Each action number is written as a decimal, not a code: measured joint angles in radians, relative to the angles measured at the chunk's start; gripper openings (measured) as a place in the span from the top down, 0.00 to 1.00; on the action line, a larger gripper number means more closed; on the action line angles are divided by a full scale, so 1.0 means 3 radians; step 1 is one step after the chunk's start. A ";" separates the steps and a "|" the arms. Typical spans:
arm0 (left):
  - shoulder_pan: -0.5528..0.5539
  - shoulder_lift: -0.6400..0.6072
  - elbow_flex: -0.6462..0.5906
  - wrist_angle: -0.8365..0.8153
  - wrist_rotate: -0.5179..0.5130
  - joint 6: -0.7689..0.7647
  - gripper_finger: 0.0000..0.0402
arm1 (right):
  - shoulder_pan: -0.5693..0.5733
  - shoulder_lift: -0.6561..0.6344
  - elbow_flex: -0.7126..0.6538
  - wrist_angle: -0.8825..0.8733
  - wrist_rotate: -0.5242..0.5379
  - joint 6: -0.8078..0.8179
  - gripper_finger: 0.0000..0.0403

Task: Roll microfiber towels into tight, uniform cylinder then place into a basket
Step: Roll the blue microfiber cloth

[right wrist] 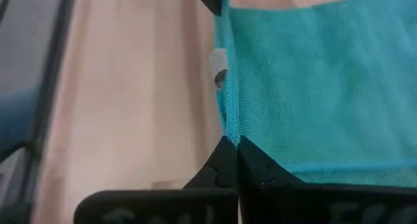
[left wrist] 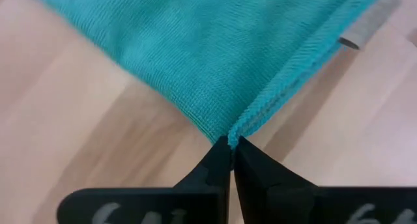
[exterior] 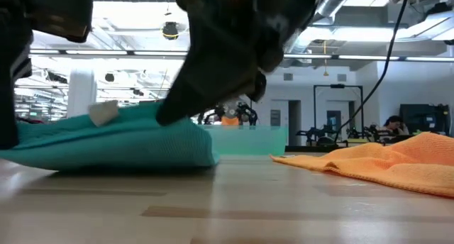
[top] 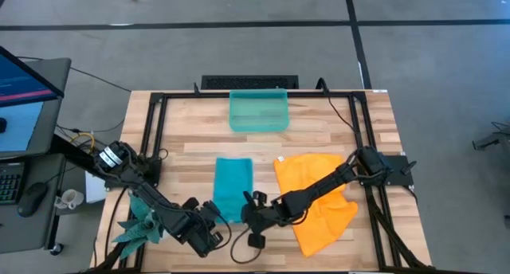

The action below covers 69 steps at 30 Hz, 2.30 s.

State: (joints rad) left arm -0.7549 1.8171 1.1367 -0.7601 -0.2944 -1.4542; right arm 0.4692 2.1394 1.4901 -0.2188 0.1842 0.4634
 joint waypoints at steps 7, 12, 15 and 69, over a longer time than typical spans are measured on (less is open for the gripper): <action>-0.0060 -0.0004 0.0075 -0.0002 0.0149 -0.0245 1.00 | 0.0044 0.0027 0.0099 -0.0061 -0.0163 0.0240 0.98; 0.0029 -0.0004 0.0070 -0.0055 0.0183 -0.0411 1.00 | -0.0064 0.0028 0.0039 -0.0128 -0.0077 0.0339 0.99; 0.0110 -0.0004 0.0067 -0.0074 0.0202 -0.0427 1.00 | -0.0119 0.0031 -0.0001 -0.0127 -0.0075 0.0363 0.99; -0.0249 -0.0276 0.0066 -0.0152 -0.0947 0.1083 0.76 | -0.0176 0.0135 -0.0189 -0.0283 0.0152 0.0903 0.99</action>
State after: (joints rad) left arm -0.8295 1.7344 1.1565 -0.8056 -0.5785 -1.1292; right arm 0.4164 2.1799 1.4334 -0.3036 0.2299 0.7344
